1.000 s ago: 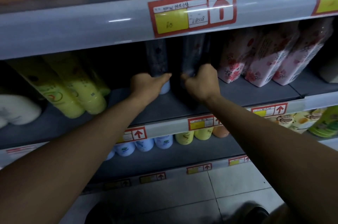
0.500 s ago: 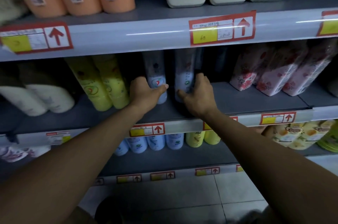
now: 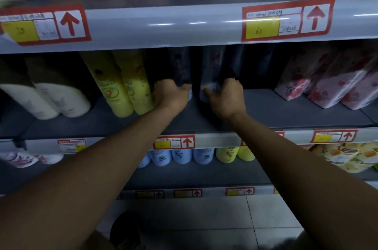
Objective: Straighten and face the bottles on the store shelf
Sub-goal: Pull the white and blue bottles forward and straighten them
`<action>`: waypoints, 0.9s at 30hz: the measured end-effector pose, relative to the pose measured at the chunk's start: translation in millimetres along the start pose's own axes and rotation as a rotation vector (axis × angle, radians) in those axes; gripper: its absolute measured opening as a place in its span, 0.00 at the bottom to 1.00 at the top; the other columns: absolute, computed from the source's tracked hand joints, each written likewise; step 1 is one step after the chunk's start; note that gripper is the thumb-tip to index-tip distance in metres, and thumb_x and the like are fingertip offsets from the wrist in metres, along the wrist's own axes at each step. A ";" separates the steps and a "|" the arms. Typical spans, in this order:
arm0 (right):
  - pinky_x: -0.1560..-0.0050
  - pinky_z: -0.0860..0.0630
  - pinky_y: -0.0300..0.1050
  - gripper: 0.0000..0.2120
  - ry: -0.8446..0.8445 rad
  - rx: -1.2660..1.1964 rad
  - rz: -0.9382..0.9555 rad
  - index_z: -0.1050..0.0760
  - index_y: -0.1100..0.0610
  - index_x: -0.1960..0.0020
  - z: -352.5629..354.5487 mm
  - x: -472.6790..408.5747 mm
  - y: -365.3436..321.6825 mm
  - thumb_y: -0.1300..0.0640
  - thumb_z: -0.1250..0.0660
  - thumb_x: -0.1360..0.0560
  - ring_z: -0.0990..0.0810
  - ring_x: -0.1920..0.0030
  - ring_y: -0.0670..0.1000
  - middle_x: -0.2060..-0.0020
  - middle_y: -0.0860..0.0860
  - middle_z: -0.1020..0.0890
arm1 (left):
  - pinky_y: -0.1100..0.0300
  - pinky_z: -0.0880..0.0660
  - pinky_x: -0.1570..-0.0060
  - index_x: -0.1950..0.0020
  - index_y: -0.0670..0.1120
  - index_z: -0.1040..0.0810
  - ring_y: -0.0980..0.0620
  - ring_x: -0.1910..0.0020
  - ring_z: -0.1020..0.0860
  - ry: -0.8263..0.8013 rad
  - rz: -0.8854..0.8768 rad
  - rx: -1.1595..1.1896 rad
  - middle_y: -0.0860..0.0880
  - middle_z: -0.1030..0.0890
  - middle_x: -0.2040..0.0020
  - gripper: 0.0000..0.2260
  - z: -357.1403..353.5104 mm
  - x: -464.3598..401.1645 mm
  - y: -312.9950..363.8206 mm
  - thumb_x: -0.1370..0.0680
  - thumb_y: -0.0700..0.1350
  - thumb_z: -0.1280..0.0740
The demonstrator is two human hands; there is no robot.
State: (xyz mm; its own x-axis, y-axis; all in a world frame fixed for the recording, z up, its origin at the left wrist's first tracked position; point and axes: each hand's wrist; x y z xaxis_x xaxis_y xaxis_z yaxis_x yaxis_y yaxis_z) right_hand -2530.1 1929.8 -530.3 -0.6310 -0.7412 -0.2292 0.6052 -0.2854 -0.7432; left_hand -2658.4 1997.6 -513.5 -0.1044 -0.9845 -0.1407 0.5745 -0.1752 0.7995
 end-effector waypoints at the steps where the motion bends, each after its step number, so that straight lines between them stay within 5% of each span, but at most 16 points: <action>1: 0.52 0.19 0.49 0.21 0.003 -0.011 0.004 0.19 0.62 0.49 -1.0 -1.7 0.1 0.43 0.25 0.29 0.17 0.50 0.59 0.50 0.59 0.17 | 0.60 0.29 0.59 0.49 0.34 0.17 0.42 0.50 0.17 0.005 0.004 -0.001 0.39 0.16 0.49 0.18 -1.3 -2.0 -0.7 0.23 0.51 0.28; 5: 0.54 0.20 0.44 0.16 0.010 -0.044 0.033 0.17 0.62 0.50 -4.9 -4.9 -1.4 0.49 0.25 0.27 0.15 0.51 0.57 0.51 0.58 0.14 | 0.62 0.29 0.59 0.52 0.36 0.16 0.45 0.52 0.18 -0.004 0.015 -0.006 0.40 0.16 0.53 0.14 -3.5 -6.2 -2.9 0.23 0.48 0.29; 15: 0.47 0.20 0.53 0.14 0.011 -0.047 0.071 0.19 0.66 0.48 -10.7 -7.7 -7.5 0.55 0.28 0.24 0.18 0.48 0.61 0.49 0.61 0.16 | 0.58 0.23 0.58 0.64 0.44 0.23 0.49 0.59 0.21 -0.007 0.029 0.016 0.46 0.21 0.61 0.10 -2.5 -4.1 0.1 0.24 0.44 0.29; 20: 0.50 0.23 0.43 0.14 -0.005 -0.036 0.056 0.19 0.67 0.47 -11.0 -9.3 -8.2 0.55 0.29 0.23 0.18 0.48 0.59 0.48 0.61 0.16 | 0.60 0.25 0.57 0.54 0.36 0.16 0.49 0.56 0.20 0.021 0.035 0.036 0.43 0.19 0.57 0.08 -2.1 -1.3 4.0 0.24 0.42 0.29; 27: 0.53 0.22 0.44 0.17 -0.053 -0.042 0.063 0.19 0.68 0.49 -8.2 -5.5 -9.4 0.53 0.28 0.23 0.17 0.51 0.57 0.51 0.60 0.15 | 0.60 0.30 0.63 0.59 0.40 0.18 0.46 0.56 0.19 0.020 -0.011 -0.053 0.44 0.18 0.58 0.13 0.2 4.8 0.6 0.25 0.50 0.26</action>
State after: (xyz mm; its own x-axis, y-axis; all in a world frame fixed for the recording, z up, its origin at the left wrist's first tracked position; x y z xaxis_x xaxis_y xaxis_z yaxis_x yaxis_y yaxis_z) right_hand -2536.2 1941.5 -527.1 -0.5652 -0.7883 -0.2431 0.6208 -0.2123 -0.7547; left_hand -2658.7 1992.8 -513.6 -0.0951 -0.9822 -0.1617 0.6155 -0.1857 0.7659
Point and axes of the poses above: each hand's wrist, its own x-axis away from the middle knuckle, its own z-axis out of the back of the hand, y = z × x
